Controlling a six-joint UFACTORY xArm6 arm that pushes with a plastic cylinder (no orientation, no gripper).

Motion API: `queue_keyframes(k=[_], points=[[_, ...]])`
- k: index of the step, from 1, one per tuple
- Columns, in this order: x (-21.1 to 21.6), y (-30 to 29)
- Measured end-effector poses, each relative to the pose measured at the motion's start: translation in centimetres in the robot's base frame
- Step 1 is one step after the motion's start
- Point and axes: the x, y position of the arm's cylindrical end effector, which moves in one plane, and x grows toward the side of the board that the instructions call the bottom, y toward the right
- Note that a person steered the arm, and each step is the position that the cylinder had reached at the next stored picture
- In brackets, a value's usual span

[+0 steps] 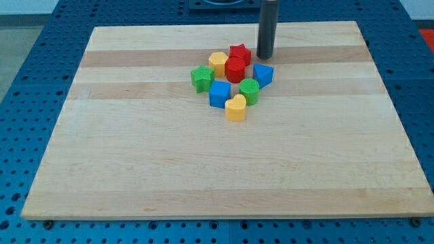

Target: Slide the blue triangle parallel right to the red star

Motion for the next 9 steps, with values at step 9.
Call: queue_keyframes(k=[9], points=[[6.8, -3.1]])
